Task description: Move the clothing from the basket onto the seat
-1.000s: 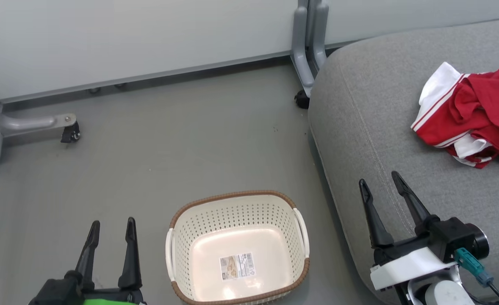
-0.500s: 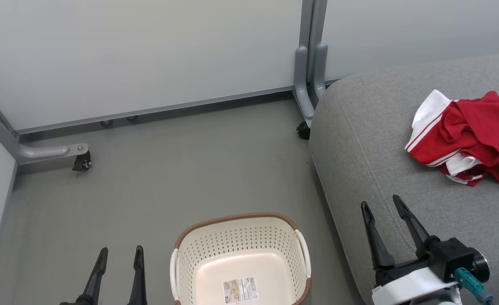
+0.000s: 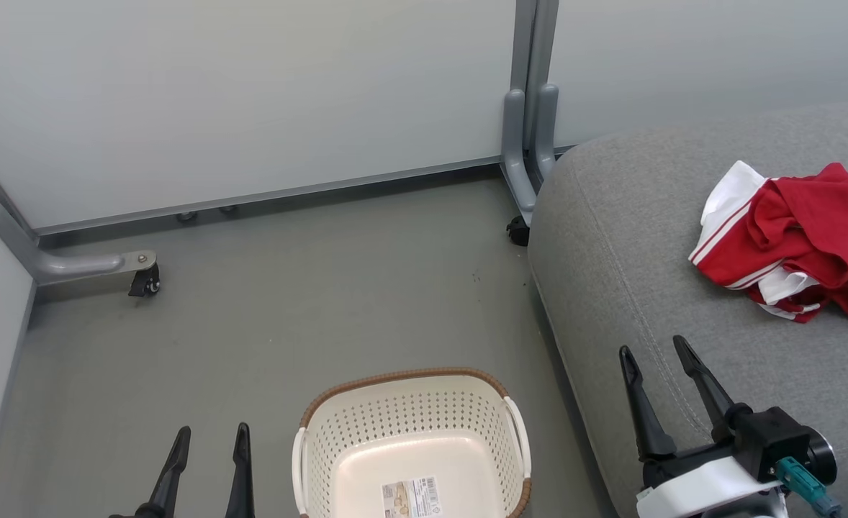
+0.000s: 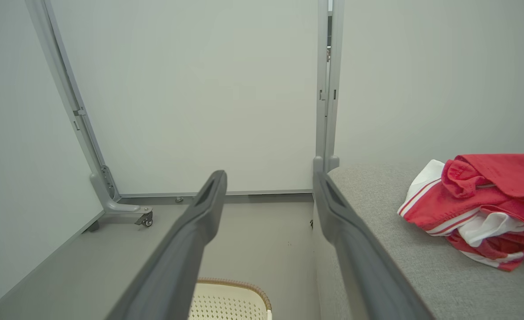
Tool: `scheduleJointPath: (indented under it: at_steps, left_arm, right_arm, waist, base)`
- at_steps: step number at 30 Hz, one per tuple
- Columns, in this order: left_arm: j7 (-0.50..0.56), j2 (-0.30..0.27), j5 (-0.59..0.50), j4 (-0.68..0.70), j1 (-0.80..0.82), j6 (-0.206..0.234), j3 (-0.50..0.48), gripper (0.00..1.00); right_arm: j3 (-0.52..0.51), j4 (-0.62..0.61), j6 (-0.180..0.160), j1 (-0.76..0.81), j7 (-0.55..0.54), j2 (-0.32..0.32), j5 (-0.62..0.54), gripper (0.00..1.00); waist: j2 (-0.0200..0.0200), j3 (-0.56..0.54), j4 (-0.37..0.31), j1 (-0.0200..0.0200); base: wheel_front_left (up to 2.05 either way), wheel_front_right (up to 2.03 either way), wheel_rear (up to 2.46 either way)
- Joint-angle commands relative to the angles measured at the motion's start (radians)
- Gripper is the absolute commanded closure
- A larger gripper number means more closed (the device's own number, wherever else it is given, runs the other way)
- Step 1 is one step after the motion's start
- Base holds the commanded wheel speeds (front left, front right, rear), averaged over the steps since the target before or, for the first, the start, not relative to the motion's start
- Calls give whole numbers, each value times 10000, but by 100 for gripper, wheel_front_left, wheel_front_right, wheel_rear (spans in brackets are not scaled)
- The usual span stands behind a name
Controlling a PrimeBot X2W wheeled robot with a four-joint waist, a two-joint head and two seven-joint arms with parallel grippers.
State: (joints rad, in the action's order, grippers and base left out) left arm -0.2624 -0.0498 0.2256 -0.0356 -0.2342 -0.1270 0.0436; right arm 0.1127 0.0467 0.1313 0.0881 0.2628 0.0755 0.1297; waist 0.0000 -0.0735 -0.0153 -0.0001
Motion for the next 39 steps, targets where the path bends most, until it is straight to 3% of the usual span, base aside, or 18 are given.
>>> scheduleJointPath:
  at_steps: [1,2,3,8,39]
  left_arm:
    - [-34,-16,-15,3,58,20,6,0]
    - [-32,-16,-44,-18,48,25,14,0]
    - [0,0,-8,-24,10,15,8,100]
    - [79,26,164,-438,-1,39,22,100]
    - [1189,-238,5504,-1065,1316,5,-260,100]
  right_arm:
    - [4,-15,-11,143,30,5,56,0]
    - [16,-17,-11,159,30,25,55,0]
    - [11,0,0,78,0,5,7,100]
    - [23,383,2,184,-35,-12,147,100]
    - [-505,946,-1,-637,-1150,154,5858,100]
  waist:
    - [0,-19,71,1]
    - [0,-37,111,1]
    - [0,-19,82,1]
    - [0,-20,97,1]
    - [0,172,111,1]
  base:
    - [0,0,0]
    - [0,0,0]
    - [0,0,0]
    - [0,0,0]
    - [0,0,0]
